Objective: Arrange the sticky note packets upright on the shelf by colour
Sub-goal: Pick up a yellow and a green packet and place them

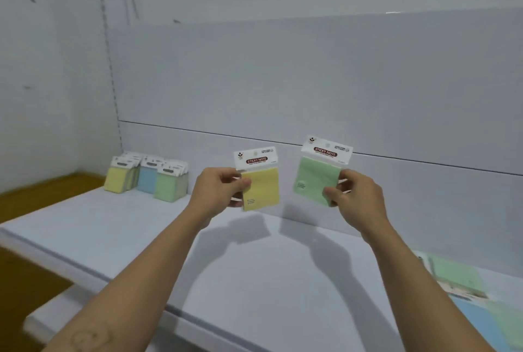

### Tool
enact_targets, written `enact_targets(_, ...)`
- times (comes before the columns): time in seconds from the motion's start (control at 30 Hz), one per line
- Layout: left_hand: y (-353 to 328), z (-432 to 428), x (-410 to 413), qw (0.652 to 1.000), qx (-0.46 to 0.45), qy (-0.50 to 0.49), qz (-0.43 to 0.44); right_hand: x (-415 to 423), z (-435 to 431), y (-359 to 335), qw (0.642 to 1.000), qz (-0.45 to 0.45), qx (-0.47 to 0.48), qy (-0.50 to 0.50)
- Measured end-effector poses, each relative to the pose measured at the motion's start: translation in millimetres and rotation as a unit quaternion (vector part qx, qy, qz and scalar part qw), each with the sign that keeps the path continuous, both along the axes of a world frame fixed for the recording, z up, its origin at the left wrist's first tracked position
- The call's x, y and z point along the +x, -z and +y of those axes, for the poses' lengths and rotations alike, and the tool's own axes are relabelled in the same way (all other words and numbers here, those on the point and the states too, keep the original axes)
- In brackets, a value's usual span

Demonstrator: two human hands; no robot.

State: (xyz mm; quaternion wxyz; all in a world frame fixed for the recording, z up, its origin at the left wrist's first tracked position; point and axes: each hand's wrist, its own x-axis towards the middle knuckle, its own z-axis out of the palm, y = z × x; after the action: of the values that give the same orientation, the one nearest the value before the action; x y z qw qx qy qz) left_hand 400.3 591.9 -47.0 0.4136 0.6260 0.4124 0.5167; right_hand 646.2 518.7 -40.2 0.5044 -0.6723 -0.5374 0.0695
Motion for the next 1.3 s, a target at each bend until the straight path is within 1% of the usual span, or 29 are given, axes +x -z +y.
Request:
enact_targets(0.1,-0.3,2.6,-65.5,0.999,0.0,-0.041,0.0,-59.3,20.2,-1.9,0.999,0.012,0.006,-0.042)
enact_targets(0.33,4.7,9.5,-210.5,0.992,-0.003,-0.122,0.009,-191.8,61.9,5.6,0.994,-0.011,-0.018,-0.107)
enact_targets(0.43,8.5,13.8,-261.7,0.988,-0.002,-0.153,0.006,-242.0,76.0,8.2,0.991,-0.025,-0.022,-0.13)
enact_targets(0.53,12.9,20.3,-305.1,0.981,0.008,-0.191,0.023,-286.9,90.8,12.4,0.989,-0.02,-0.019,-0.143)
enact_targets(0.63,15.3,27.8,-337.3,0.979,0.014,-0.198,0.035,-324.2,105.2,18.4,0.987,-0.01,-0.025,-0.161)
enact_targets(0.77,20.9,42.7,-359.2,0.977,0.017,-0.207,0.049,-352.6,122.5,26.3,0.986,-0.027,-0.032,-0.16)
enact_targets(0.97,39.6,79.5,-362.4,0.974,0.011,-0.222,0.047,-356.4,153.4,36.4,0.988,-0.033,-0.053,-0.145)
enact_targets(1.3,49.4,145.7,-339.5,0.966,0.008,-0.237,0.103,-352.5,228.3,76.1,0.985,0.002,-0.092,-0.143)
